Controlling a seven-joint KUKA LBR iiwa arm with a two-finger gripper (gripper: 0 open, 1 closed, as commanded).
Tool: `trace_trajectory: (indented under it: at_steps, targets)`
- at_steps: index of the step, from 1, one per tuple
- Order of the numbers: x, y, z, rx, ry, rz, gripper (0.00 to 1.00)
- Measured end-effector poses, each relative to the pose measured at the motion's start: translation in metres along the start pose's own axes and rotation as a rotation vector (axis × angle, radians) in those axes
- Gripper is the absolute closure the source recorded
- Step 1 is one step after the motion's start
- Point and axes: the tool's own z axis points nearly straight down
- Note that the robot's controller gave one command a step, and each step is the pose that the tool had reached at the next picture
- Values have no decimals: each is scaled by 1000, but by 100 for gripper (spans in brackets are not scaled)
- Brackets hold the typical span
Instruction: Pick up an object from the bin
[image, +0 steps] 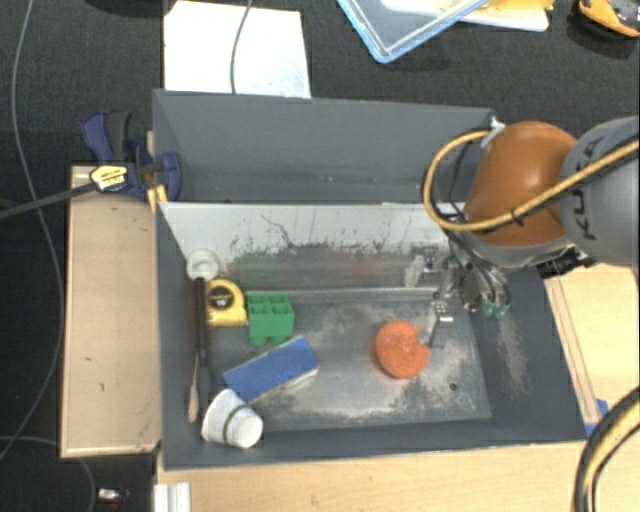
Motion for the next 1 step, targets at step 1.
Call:
trace_trajectory:
  at_steps: [1]
  targets:
    - [-2,0,-4,0,-7,-1,0]
